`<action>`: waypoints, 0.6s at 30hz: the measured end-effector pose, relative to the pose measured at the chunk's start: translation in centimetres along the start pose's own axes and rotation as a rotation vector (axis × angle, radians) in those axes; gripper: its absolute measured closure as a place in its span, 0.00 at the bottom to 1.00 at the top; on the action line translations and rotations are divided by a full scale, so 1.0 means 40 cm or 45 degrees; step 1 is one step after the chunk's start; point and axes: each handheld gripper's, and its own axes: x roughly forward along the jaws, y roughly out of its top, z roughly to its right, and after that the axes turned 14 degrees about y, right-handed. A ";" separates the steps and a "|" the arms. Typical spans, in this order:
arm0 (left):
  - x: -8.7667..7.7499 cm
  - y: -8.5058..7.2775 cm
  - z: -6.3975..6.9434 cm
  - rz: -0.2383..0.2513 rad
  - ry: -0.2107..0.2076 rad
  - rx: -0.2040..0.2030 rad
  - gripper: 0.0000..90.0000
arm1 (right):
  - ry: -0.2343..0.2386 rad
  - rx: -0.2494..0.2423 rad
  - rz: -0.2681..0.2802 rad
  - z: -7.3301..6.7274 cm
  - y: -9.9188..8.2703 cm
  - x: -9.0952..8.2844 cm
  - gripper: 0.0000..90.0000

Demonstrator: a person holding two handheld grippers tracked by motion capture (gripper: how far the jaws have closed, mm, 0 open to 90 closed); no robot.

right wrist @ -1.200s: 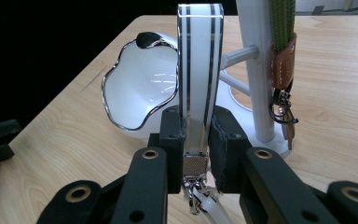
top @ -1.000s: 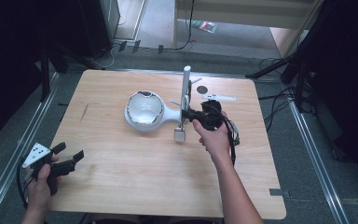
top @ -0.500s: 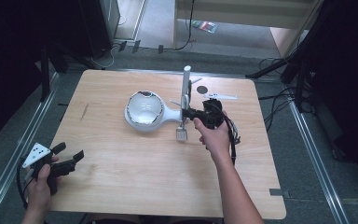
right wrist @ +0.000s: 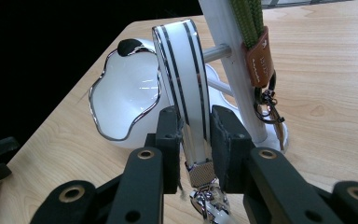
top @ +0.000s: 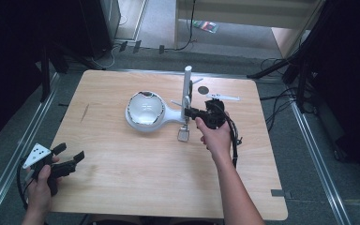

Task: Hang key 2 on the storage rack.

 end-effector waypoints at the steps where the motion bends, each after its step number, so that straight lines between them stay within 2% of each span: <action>1: 0.000 0.000 0.000 0.000 0.000 -0.001 0.16 | -0.007 -0.002 0.005 0.001 0.000 0.001 0.82; 12: 0.000 0.000 0.000 0.000 -0.001 -0.001 0.16 | -0.086 -0.018 0.045 0.007 0.000 0.005 0.74; 18: 0.000 0.000 0.000 0.000 -0.001 0.000 0.16 | -0.094 -0.040 0.089 0.001 0.002 0.005 0.73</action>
